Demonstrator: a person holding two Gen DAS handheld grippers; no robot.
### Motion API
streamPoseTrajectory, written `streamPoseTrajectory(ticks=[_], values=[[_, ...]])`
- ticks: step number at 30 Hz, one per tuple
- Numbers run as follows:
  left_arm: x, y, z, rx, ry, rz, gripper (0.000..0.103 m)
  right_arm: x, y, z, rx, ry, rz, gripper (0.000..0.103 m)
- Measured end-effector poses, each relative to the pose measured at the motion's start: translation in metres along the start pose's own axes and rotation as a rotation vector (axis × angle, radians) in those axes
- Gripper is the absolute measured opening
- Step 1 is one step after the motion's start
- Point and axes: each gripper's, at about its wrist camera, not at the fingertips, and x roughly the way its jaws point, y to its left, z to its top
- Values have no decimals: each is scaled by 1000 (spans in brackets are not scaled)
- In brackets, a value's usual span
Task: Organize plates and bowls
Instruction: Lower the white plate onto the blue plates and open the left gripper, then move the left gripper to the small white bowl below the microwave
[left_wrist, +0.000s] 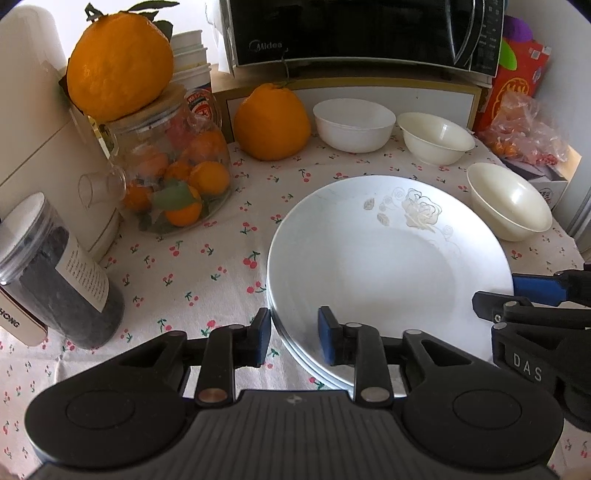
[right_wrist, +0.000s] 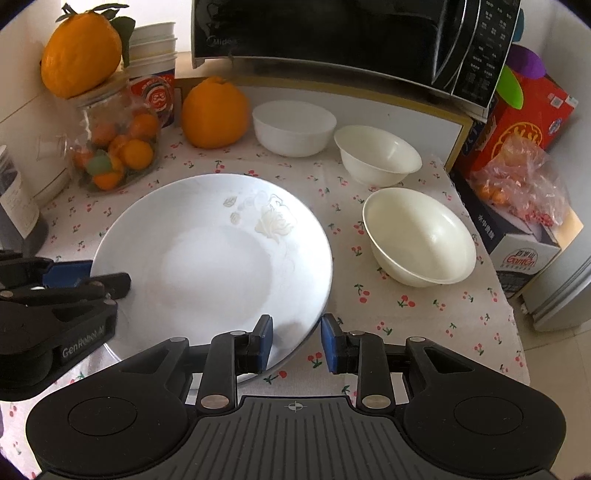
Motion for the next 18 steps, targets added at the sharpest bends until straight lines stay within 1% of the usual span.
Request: streamPoseTrajectory(ticks=[2,4,6,7,8,9,11,12,13,14,16,17,18], values=[[-1,1,0,-12,2,-10,28,-1,-1,0,10,-1,10,32],[-3,2,0,-25,4,-19,31,-4,-4,1,27,-4,37,36],[-7,5,0,-48,2,-30,39,-9,-5,1,35,-13,64,41],[-9,7,0,-62,1,-36,41,-12,-6,1,35,-20,74,47],[-12,8,0,-73,0,-42,46,-15,-5,1,30,-29,81,51],[-15,10,0,-84,0,-47,51,-19,-4,0,20,-38,87,52],[-21,11,0,-98,-1,-51,55,-26,-2,-1,-9,-56,93,56],[-25,12,0,-102,-3,-52,58,-29,-1,-1,-23,-64,92,57],[-28,13,0,-107,-6,-54,61,-33,-1,-2,-35,-71,90,62],[-32,15,0,-112,-9,-53,66,-36,0,-3,-45,-80,88,66],[-38,18,0,-124,-5,-44,73,-41,-1,-3,-53,-91,82,69],[-40,21,0,-136,-3,-45,77,-42,-2,-3,-48,-90,81,70],[-42,24,0,-151,-1,-48,79,-43,-3,-2,-37,-87,83,70]])
